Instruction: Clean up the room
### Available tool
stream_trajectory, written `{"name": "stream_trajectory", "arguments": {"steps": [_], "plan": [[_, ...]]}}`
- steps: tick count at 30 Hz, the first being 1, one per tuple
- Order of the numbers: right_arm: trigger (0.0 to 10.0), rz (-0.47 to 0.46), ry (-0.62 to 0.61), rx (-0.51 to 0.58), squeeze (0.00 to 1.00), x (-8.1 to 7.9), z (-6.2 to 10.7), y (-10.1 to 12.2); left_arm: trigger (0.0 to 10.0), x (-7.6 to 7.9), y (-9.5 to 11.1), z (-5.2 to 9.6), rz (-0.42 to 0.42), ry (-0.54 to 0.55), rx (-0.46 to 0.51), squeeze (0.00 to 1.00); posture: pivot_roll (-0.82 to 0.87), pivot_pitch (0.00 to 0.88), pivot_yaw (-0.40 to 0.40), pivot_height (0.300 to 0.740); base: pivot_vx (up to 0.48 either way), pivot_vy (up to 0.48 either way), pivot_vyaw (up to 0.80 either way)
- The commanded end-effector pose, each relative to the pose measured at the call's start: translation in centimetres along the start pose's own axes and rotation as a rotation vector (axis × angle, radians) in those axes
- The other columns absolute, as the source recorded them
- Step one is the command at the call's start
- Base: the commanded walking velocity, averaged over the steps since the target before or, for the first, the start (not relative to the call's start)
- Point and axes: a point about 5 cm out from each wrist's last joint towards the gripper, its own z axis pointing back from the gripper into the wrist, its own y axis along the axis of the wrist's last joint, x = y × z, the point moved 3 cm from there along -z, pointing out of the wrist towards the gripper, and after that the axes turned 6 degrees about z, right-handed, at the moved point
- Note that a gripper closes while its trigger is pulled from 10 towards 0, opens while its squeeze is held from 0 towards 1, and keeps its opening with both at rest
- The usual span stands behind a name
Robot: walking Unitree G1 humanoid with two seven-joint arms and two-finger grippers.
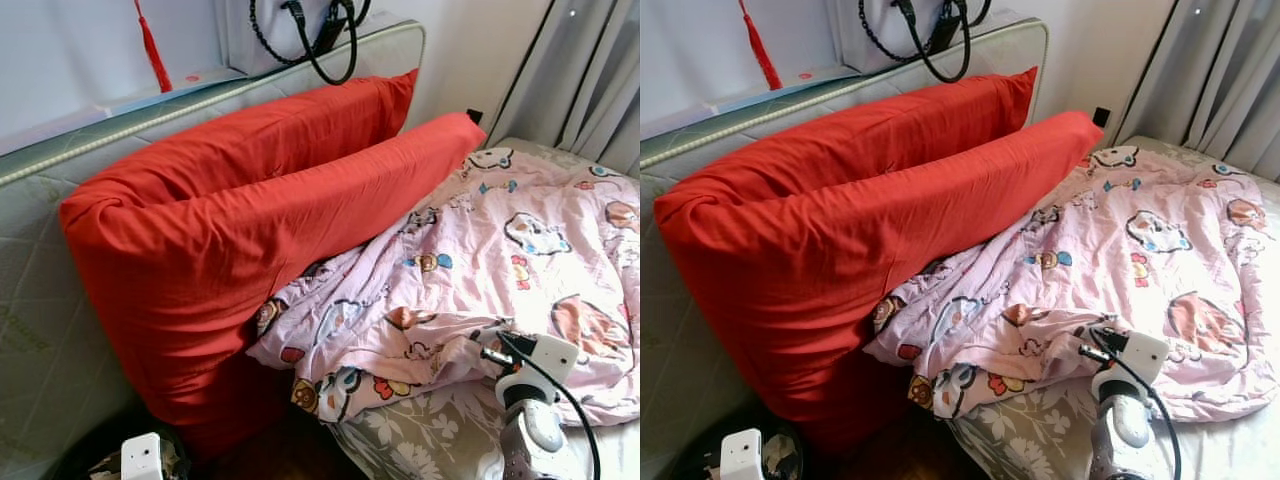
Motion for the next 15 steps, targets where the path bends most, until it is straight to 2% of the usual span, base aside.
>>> {"name": "stream_trajectory", "arguments": {"steps": [1,15], "plan": [[10.0,0.009,-0.021,0.027,0.0,0.73,0.01,0.48,10.0,-0.59,-0.8,0.26,-0.013,0.014,-0.034,0.0,0.05,0.034,-0.043,0.74,0.0,0.0,0.0],[10.0,0.012,-0.034,0.033,0.0,0.88,-0.02,0.61,10.0,-0.62,-0.51,0.22,-0.009,0.016,-0.017,0.0,0.06,0.034,-0.044,0.74,0.0,0.0,0.0]]}}
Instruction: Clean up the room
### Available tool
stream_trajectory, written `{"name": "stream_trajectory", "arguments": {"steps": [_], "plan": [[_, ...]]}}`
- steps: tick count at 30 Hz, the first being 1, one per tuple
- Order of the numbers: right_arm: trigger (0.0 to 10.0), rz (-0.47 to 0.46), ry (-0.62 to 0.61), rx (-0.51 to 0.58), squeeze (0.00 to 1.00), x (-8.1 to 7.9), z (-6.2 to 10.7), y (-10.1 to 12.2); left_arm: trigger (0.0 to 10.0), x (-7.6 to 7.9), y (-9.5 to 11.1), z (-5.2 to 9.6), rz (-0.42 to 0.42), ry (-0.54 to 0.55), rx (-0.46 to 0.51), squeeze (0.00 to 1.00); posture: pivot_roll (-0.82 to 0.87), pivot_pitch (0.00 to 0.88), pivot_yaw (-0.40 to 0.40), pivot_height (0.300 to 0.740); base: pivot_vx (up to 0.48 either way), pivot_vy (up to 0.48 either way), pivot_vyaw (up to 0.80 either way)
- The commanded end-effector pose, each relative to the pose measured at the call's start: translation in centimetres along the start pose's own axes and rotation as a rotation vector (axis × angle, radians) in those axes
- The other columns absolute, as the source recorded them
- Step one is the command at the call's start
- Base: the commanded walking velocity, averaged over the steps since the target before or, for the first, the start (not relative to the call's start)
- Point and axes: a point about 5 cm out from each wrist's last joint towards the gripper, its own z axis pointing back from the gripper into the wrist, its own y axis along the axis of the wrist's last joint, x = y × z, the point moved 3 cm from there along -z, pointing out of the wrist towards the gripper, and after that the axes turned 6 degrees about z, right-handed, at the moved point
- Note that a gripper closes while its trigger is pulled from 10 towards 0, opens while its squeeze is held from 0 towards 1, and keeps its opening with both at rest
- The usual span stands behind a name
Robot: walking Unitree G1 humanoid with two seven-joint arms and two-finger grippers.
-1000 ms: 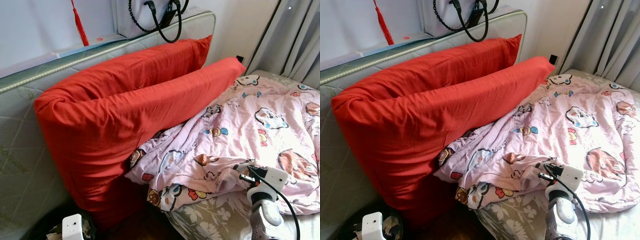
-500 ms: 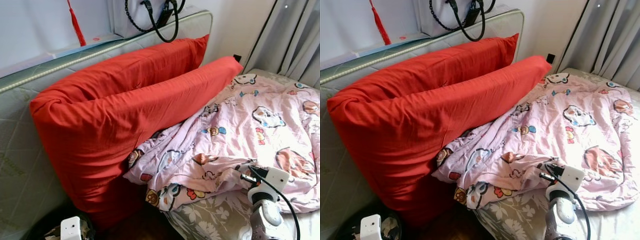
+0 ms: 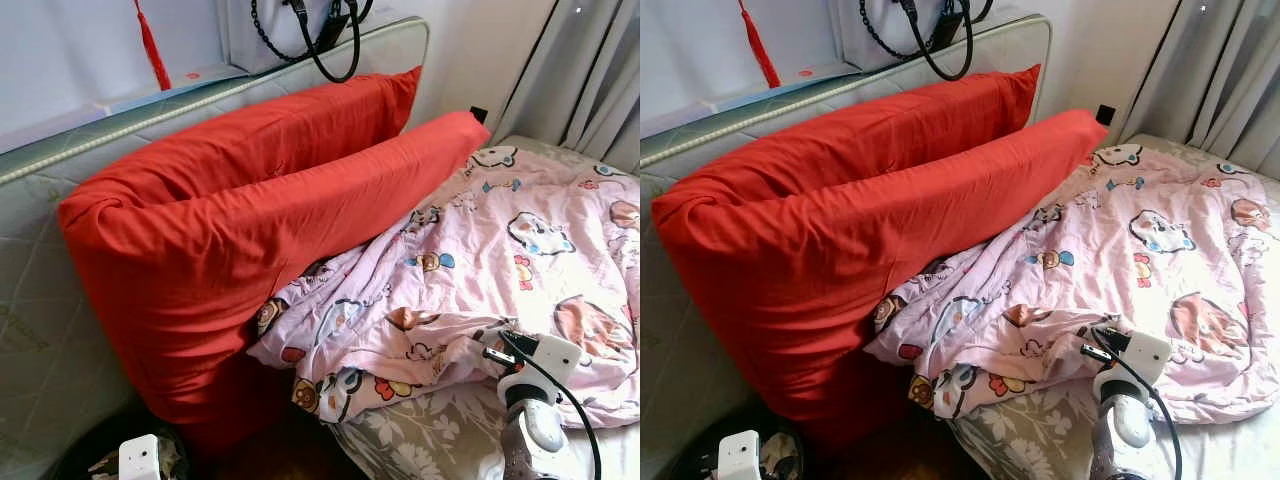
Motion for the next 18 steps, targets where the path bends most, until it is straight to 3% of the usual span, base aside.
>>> {"name": "stream_trajectory", "arguments": {"steps": [1,18], "plan": [[10.0,0.009,-0.018,0.023,0.0,0.65,-0.01,0.44,10.0,-0.29,-0.48,0.17,-0.013,0.006,-0.015,0.0,0.06,0.033,-0.045,0.74,0.0,0.0,0.0],[10.0,0.016,-0.042,0.022,0.0,0.89,0.19,0.25,10.0,-0.01,-0.12,0.12,-0.016,-0.009,0.008,0.0,0.06,0.041,-0.042,0.74,0.0,0.0,0.0]]}}
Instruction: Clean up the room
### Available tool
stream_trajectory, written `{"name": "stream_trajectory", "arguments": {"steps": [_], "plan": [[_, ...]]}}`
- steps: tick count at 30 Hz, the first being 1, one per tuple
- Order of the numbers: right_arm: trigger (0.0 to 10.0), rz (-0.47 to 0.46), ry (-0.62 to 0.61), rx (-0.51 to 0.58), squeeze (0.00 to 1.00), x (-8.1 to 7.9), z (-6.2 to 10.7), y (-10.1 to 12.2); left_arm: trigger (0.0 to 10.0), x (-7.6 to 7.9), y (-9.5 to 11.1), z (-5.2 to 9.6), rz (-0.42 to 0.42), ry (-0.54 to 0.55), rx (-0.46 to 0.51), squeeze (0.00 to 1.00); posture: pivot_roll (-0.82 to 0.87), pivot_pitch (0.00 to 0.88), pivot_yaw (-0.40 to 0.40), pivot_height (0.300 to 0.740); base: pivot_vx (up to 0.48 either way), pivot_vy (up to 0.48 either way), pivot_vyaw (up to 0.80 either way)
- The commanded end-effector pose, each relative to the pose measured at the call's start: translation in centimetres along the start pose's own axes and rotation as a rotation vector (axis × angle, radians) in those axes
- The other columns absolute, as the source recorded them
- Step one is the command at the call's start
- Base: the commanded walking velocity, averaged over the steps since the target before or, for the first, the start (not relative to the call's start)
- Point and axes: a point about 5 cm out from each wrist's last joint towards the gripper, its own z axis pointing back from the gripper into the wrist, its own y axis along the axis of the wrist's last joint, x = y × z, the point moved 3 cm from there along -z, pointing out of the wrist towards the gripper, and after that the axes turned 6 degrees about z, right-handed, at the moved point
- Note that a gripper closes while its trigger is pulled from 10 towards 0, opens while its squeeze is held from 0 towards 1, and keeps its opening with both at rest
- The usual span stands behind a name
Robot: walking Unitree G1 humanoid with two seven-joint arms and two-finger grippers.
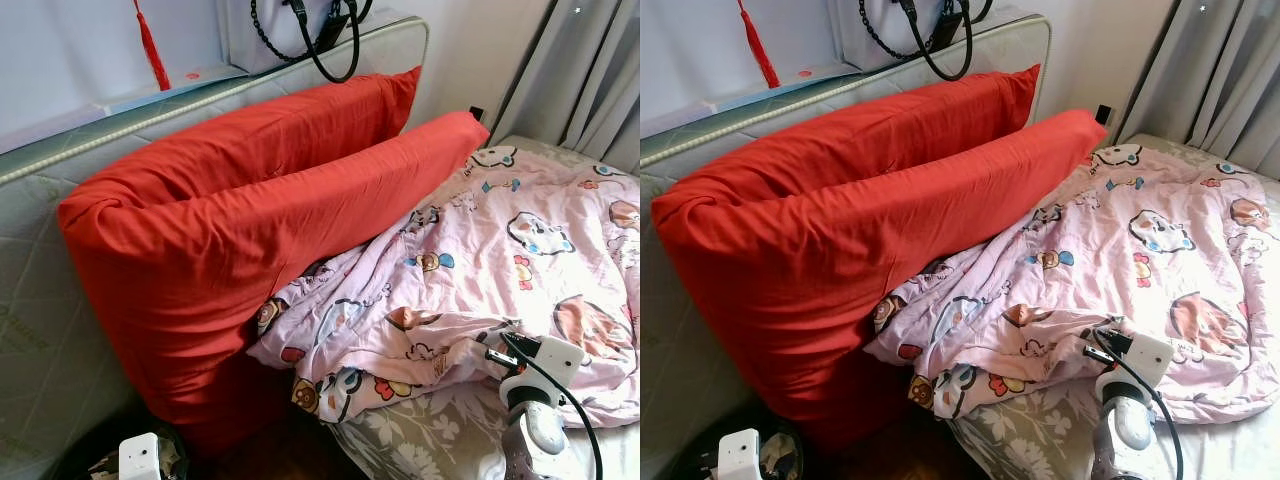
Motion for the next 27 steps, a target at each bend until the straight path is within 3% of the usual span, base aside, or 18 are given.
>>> {"name": "stream_trajectory", "arguments": {"steps": [1,7,27], "plan": [[10.0,0.008,-0.02,0.024,0.0,0.6,0.01,0.42,10.0,-0.2,-0.39,0.16,-0.014,-0.001,-0.011,0.0,0.06,0.04,-0.042,0.74,0.0,0.0,0.0],[10.0,0.011,-0.028,0.024,0.0,0.64,0.05,0.38,10.0,-0.65,-0.57,0.28,-0.015,0.006,-0.02,0.0,0.06,0.041,-0.041,0.74,-0.206,0.0,0.0],[10.0,0.02,-0.044,0.036,0.0,0.73,-0.12,0.72,10.0,-0.05,-0.21,0.07,-0.026,-0.011,-0.011,0.0,0.06,0.027,-0.039,0.74,-0.274,0.0,0.0]]}}
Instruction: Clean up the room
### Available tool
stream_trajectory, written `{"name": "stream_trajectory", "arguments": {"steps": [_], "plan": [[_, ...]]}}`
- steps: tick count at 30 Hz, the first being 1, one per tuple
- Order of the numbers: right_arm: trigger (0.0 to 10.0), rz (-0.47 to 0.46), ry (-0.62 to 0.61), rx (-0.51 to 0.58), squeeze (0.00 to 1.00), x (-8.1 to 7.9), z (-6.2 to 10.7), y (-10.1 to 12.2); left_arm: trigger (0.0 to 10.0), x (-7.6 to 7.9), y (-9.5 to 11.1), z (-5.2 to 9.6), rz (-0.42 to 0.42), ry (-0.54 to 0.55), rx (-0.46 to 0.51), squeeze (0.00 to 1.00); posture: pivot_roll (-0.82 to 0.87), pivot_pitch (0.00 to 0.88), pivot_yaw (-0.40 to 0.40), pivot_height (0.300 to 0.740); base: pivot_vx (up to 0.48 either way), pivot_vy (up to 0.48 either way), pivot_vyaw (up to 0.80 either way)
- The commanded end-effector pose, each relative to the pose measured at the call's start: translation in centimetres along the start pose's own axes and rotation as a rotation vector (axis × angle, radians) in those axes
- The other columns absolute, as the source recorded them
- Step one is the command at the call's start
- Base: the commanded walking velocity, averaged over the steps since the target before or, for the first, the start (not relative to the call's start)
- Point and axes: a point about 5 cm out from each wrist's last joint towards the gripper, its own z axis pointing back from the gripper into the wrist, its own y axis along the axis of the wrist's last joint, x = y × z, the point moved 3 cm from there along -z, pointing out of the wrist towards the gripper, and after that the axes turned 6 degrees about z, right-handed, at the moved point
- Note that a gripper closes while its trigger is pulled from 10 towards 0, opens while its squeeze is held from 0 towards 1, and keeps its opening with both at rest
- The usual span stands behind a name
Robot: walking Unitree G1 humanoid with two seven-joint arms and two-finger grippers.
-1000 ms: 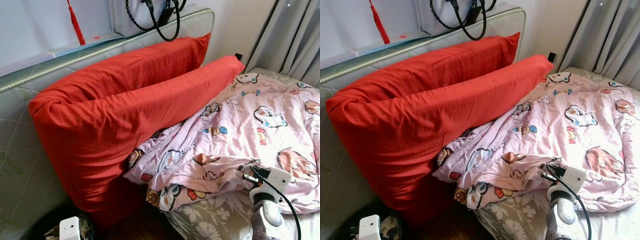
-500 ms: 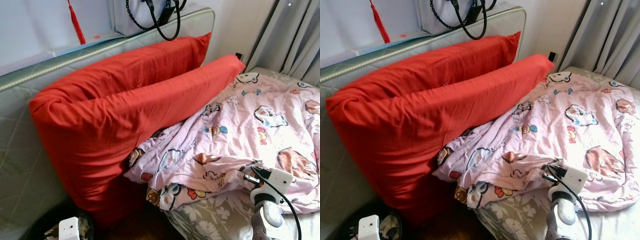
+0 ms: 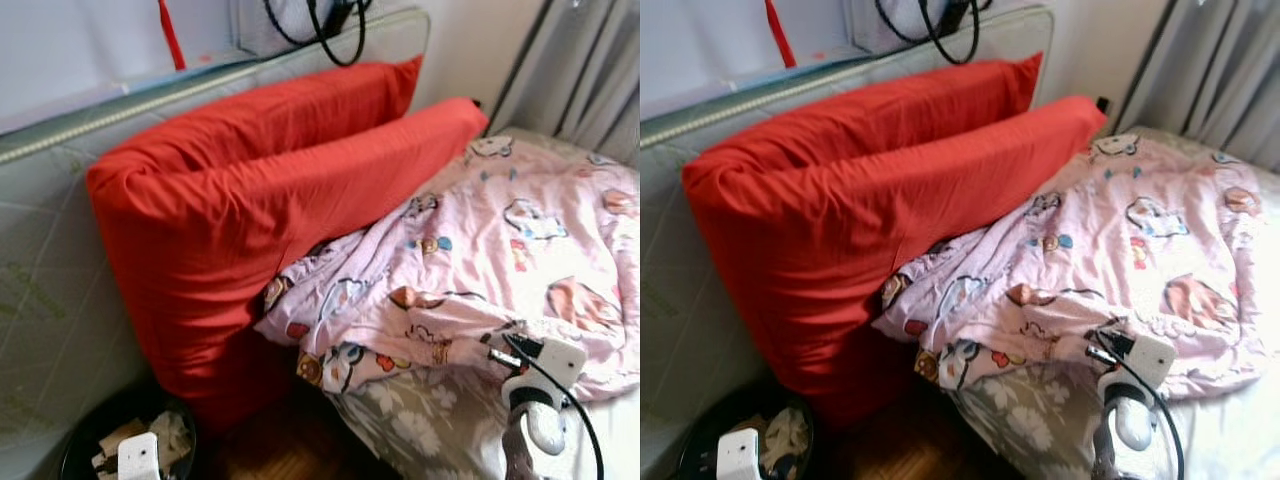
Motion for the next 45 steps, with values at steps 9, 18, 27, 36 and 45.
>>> {"name": "stream_trajectory", "arguments": {"steps": [9,18,27,36,45], "plan": [[10.0,0.034,-0.126,0.088,0.0,2.3,-0.7,2.3,10.0,-0.1,-0.4,0.1,-0.024,-0.008,-0.018,0.0,0.06,0.009,-0.037,0.74,-0.281,0.0,0.0],[10.0,0.039,-0.144,0.138,0.0,2.2,-1.0,3.5,10.0,-0.1,-0.4,0.1,-0.027,-0.008,-0.023,0.0,0.06,0.004,-0.038,0.74,-0.28,0.0,0.0],[10.0,0.05,-0.14,0.117,0.0,1.7,-0.4,2.5,10.0,0.0,-0.4,0.1,-0.026,-0.01,-0.021,0.0,0.06,0.011,-0.042,0.74,-0.279,0.0,0.0],[10.0,0.069,-0.172,0.122,0.0,2.4,-0.4,2.7,10.0,-0.1,-0.4,0.1,-0.026,-0.006,-0.024,0.0,0.06,0.018,-0.042,0.74,-0.287,0.0,0.0],[10.0,0.114,-0.246,0.162,0.0,3.5,-0.4,3.7,10.0,-0.1,-0.4,0.1,-0.03,-0.009,-0.024,0.0,0.07,0.029,-0.042,0.74,-0.159,0.0,0.0]]}}
